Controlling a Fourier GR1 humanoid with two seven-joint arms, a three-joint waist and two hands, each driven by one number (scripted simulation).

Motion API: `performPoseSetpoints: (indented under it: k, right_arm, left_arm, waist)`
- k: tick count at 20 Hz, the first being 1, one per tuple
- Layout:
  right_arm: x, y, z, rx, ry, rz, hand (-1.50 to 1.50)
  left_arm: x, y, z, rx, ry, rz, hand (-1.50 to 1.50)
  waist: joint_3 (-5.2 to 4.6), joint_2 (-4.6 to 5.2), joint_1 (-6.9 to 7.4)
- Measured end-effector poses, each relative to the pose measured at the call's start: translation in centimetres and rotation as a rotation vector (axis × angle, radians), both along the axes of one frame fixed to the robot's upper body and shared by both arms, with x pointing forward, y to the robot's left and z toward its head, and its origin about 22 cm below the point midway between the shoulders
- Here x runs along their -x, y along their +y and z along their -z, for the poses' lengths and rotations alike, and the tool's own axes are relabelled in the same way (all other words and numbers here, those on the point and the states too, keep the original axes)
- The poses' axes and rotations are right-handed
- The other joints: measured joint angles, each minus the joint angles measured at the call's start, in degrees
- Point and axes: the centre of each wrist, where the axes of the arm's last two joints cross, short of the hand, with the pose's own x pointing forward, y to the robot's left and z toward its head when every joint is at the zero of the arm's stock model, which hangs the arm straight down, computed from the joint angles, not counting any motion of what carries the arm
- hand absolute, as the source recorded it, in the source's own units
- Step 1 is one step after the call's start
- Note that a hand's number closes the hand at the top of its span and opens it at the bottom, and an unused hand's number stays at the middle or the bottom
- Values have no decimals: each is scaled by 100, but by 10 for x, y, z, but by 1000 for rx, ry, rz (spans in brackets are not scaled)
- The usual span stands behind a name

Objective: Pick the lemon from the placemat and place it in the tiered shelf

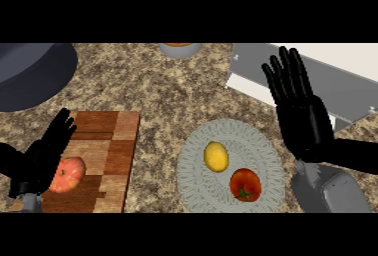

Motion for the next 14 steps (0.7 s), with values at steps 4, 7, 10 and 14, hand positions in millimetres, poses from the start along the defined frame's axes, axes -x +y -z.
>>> performPoseSetpoints:
  k: [4,7,10,14]
  right_arm:
    - [-7,14,1,110,38,-64,150]
    - [-20,21,7,270,104,-44,-150]
    - [-33,29,25,236,228,22,-150]
    - [-31,18,27,198,221,-50,-150]
  left_arm:
    - [-6,-7,-17,-30,-99,-23,0]
    - [-16,-15,-28,-44,-183,-40,0]
    - [-18,-25,-28,-37,-216,-48,0]
    - [-17,-28,-33,-32,-232,-56,0]
  waist:
    - [-12,75,42]
    - [-34,104,66]
    - [-25,129,76]
    - [-20,122,35]
